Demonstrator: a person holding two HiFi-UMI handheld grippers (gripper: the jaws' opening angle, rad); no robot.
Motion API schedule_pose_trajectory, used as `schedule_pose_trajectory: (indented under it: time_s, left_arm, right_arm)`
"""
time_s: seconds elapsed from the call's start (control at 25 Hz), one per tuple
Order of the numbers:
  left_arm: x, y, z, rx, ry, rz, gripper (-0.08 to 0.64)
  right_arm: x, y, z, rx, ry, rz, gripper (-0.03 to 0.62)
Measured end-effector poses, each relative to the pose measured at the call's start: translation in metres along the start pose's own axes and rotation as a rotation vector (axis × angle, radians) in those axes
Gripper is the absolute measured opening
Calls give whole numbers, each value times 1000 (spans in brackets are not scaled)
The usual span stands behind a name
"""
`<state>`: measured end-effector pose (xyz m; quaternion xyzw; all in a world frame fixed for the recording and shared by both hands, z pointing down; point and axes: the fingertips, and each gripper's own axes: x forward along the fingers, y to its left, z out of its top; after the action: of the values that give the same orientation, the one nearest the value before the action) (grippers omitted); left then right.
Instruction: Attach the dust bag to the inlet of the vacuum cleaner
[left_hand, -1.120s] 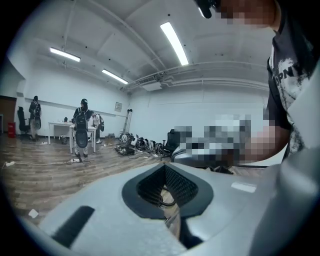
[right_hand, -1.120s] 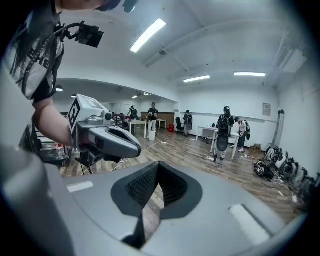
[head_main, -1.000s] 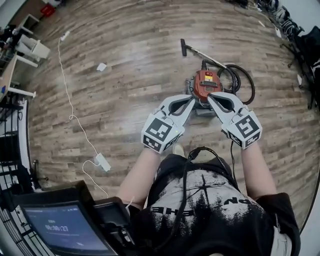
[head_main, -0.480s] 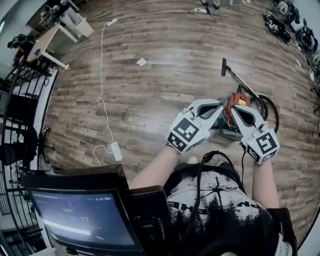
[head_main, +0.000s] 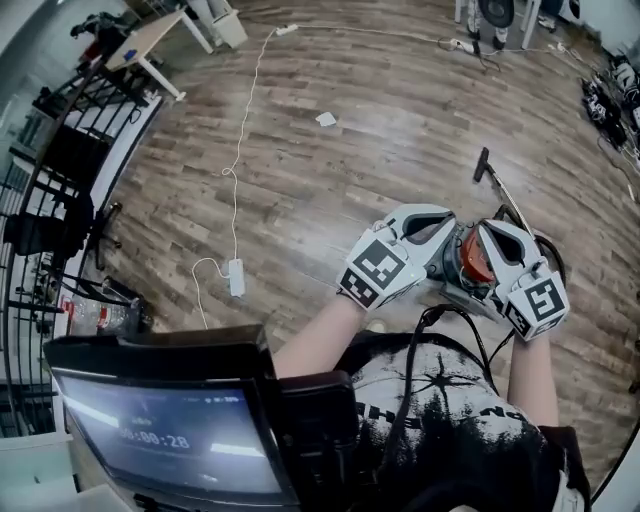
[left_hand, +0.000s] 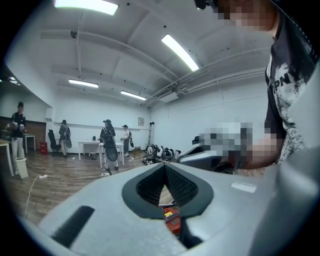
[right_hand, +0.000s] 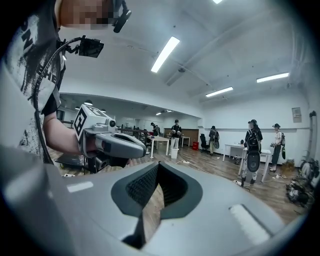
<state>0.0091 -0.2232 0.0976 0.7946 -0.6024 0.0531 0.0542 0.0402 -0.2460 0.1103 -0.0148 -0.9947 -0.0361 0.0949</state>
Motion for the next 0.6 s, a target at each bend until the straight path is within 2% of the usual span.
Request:
schedule_pose_trajectory:
  time_s: [0.24, 0.6]
  left_arm:
    - [15, -13, 2, -14, -13, 63, 2]
    - [31, -33, -16, -33, 21, 73, 2]
  right_arm:
    - [-16, -9, -7, -11, -13, 64, 5]
    - [-35, -17, -26, -26, 11, 93, 5]
